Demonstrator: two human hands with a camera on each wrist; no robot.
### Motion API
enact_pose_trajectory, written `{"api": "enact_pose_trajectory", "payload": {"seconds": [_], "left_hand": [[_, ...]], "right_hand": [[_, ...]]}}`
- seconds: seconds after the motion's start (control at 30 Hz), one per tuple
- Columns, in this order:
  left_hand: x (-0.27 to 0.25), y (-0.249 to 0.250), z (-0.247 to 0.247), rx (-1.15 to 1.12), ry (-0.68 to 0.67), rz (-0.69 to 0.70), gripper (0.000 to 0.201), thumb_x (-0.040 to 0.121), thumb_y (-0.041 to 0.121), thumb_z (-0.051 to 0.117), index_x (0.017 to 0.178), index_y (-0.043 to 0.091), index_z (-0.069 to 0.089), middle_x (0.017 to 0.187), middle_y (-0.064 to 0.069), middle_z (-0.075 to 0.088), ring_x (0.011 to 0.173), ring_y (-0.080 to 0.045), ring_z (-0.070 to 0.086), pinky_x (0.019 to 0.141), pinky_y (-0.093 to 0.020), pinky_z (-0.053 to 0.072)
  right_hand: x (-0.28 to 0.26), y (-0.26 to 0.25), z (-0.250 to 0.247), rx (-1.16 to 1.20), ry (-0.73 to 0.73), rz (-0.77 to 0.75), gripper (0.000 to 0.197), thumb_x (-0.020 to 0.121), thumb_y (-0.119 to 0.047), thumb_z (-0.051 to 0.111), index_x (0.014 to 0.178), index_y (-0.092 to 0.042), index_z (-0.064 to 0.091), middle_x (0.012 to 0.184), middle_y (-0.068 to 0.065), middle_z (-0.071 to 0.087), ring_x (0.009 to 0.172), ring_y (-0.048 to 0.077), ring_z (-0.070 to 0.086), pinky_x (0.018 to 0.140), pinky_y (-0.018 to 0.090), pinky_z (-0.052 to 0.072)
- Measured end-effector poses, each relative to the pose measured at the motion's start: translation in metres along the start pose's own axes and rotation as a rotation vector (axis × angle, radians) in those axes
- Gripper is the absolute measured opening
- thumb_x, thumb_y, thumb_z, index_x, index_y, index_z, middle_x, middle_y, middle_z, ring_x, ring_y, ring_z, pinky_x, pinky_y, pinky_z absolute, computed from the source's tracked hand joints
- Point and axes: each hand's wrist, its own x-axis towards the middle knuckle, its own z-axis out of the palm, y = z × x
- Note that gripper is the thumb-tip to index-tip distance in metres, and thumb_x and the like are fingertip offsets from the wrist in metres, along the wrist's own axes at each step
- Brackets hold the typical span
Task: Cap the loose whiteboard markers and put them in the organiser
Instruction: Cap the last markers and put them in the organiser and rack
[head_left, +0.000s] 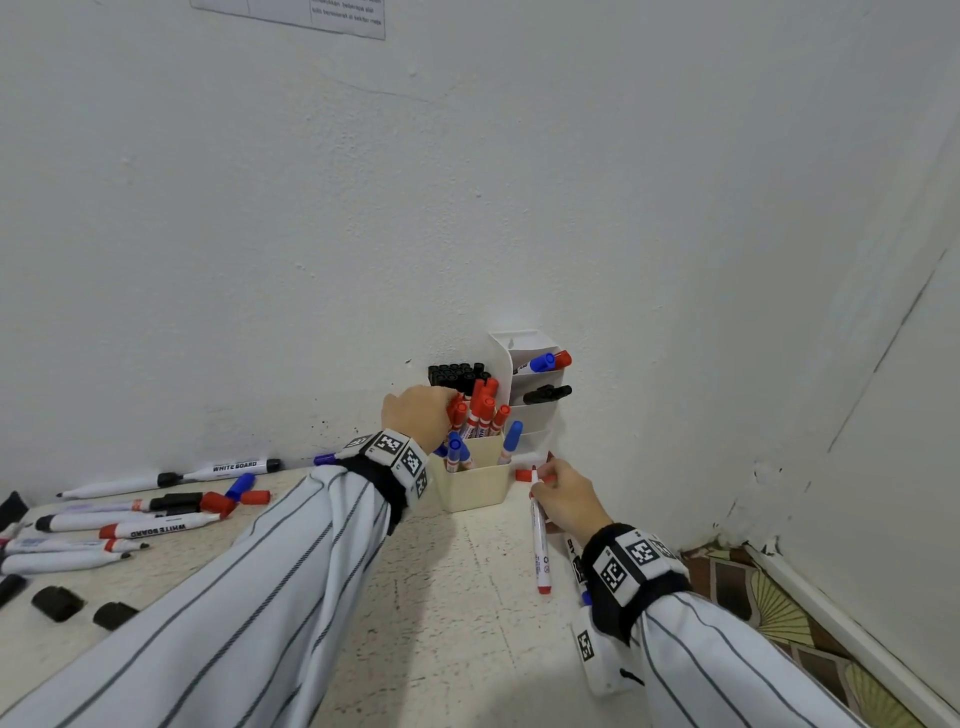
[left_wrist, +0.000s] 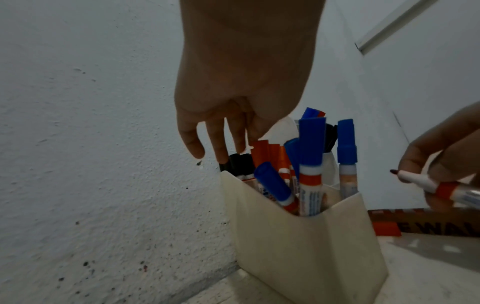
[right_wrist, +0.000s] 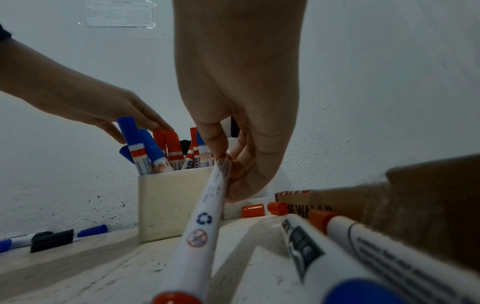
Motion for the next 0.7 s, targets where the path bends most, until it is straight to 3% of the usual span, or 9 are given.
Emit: {"api": "enact_pose_trajectory", "payload": {"seconds": [0.1, 0.17, 0.23, 0.33, 0.43, 0.5, 0.6, 0.7], "left_hand": [[-0.003, 0.012, -0.003, -0.106, 0.167, -0.021, 0.034, 0.096, 0.021, 0.036, 0.125, 0.019, 0.054, 0.122, -0.003, 0.059, 0.110, -0.026, 0.054, 0.087, -0.038, 0.040], [-0.007, 0.029, -0.007, -0.192, 0.325, 0.068, 0.032, 0.095, 0.021, 0.040, 0.122, 0.015, 0.056, 0.117, -0.005, 0.059, 0.104, -0.025, 0.053, 0.083, -0.035, 0.042], [-0.014, 0.052, -0.009, -0.364, 0.374, 0.197, 0.025, 0.094, 0.019, 0.043, 0.113, 0.012, 0.058, 0.108, -0.005, 0.058, 0.094, -0.021, 0.055, 0.076, -0.031, 0.045], [-0.017, 0.085, 0.010, -0.480, 0.136, 0.306, 0.020, 0.092, 0.013, 0.045, 0.105, 0.008, 0.060, 0.105, -0.005, 0.058, 0.093, -0.019, 0.057, 0.079, -0.029, 0.048], [-0.014, 0.103, 0.052, -0.462, -0.223, 0.203, 0.028, 0.090, 0.006, 0.043, 0.109, 0.006, 0.063, 0.114, -0.012, 0.062, 0.108, -0.026, 0.057, 0.094, -0.036, 0.046], [-0.015, 0.107, 0.075, -0.361, -0.380, 0.168, 0.034, 0.089, 0.001, 0.040, 0.116, 0.005, 0.060, 0.120, -0.016, 0.059, 0.114, -0.030, 0.055, 0.099, -0.039, 0.044], [-0.018, 0.109, 0.098, -0.227, -0.478, 0.201, 0.040, 0.091, 0.001, 0.039, 0.131, 0.002, 0.045, 0.134, -0.017, 0.046, 0.127, -0.032, 0.042, 0.106, -0.035, 0.034], [-0.019, 0.111, 0.113, -0.215, -0.452, 0.245, 0.042, 0.092, 0.005, 0.042, 0.133, 0.006, 0.044, 0.137, -0.012, 0.040, 0.130, -0.028, 0.039, 0.108, -0.035, 0.030]], "right_hand": [[0.003, 0.001, -0.005, -0.002, 0.057, -0.007, 0.013, 0.093, -0.012, 0.044, 0.104, -0.016, 0.047, 0.103, 0.009, 0.055, 0.085, 0.021, 0.057, 0.076, 0.037, 0.056], [0.006, 0.002, -0.009, -0.003, 0.124, -0.029, 0.017, 0.093, -0.014, 0.044, 0.110, -0.011, 0.047, 0.102, 0.010, 0.056, 0.089, 0.024, 0.058, 0.076, 0.037, 0.055], [0.009, 0.003, -0.012, 0.007, 0.196, -0.030, 0.021, 0.094, -0.016, 0.045, 0.113, -0.007, 0.046, 0.105, 0.014, 0.058, 0.092, 0.027, 0.058, 0.080, 0.038, 0.053], [0.014, 0.009, -0.017, 0.005, 0.289, -0.017, 0.026, 0.095, -0.011, 0.041, 0.118, -0.001, 0.044, 0.115, 0.022, 0.056, 0.102, 0.033, 0.055, 0.082, 0.033, 0.042], [0.018, 0.020, -0.021, 0.000, 0.305, 0.033, 0.030, 0.096, -0.008, 0.037, 0.124, 0.004, 0.040, 0.122, 0.026, 0.052, 0.110, 0.034, 0.051, 0.078, 0.029, 0.035], [0.021, 0.027, -0.023, -0.009, 0.290, 0.073, 0.031, 0.096, -0.009, 0.036, 0.125, 0.004, 0.040, 0.124, 0.026, 0.050, 0.111, 0.034, 0.051, 0.076, 0.026, 0.033], [0.027, 0.033, -0.025, -0.022, 0.254, 0.117, 0.032, 0.097, -0.011, 0.036, 0.124, 0.004, 0.042, 0.125, 0.024, 0.050, 0.110, 0.034, 0.052, 0.079, 0.029, 0.038], [0.032, 0.035, -0.027, -0.033, 0.246, 0.131, 0.032, 0.096, -0.011, 0.037, 0.124, 0.003, 0.043, 0.126, 0.023, 0.050, 0.113, 0.034, 0.050, 0.083, 0.028, 0.038]]}}
